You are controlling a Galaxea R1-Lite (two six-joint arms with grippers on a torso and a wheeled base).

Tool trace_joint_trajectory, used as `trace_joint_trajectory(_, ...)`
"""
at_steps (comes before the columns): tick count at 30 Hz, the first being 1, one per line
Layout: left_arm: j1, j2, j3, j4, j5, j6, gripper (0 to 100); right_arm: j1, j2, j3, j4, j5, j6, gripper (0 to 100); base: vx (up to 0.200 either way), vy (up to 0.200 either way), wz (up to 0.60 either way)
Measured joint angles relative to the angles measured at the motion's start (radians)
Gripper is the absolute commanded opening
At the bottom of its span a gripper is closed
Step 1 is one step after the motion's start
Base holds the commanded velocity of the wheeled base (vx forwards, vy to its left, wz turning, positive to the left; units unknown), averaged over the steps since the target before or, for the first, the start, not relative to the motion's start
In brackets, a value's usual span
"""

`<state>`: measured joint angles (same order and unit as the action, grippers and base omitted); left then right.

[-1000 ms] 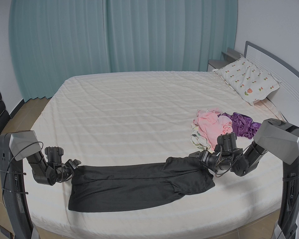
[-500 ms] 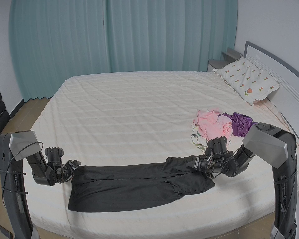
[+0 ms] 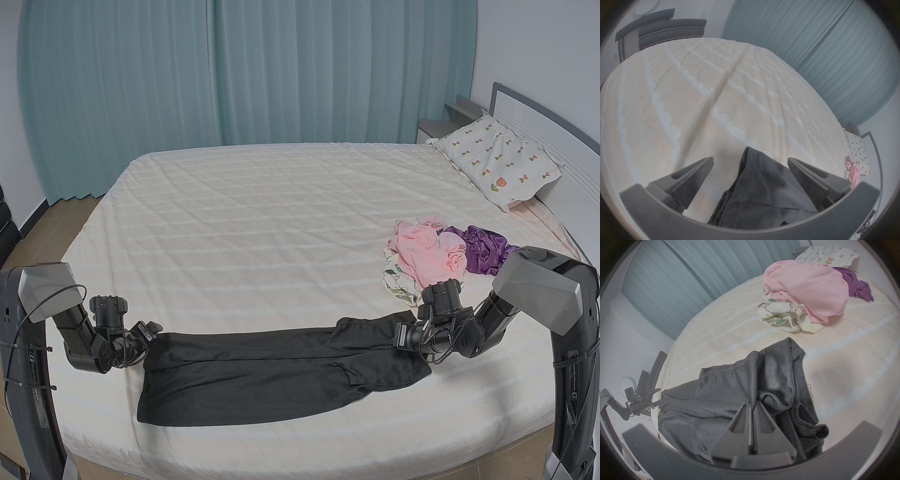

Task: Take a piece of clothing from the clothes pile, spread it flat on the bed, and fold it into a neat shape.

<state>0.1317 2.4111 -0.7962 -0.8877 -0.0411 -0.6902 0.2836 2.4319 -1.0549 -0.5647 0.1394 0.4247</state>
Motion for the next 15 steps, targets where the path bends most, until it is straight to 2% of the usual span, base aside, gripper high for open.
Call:
trace_joint_trajectory(3, 0.000, 0.000, 0.000, 0.000, 0.000, 0.000, 100, -0.012, -0.010, -0.003, 0.012, 0.000, -0.021, 0, 0.000, 0.000, 0.00)
trace_joint_trajectory(4, 0.000, 0.000, 0.000, 0.000, 0.000, 0.000, 100, -0.015, -0.013, -0.006, 0.016, 0.000, -0.024, 100, 0.000, 0.000, 0.00)
trace_joint_trajectory(15, 0.000, 0.000, 0.001, 0.000, -0.002, -0.001, 100, -0.030, -0.028, -0.024, 0.038, -0.010, -0.027, 100, 0.000, 0.000, 0.00)
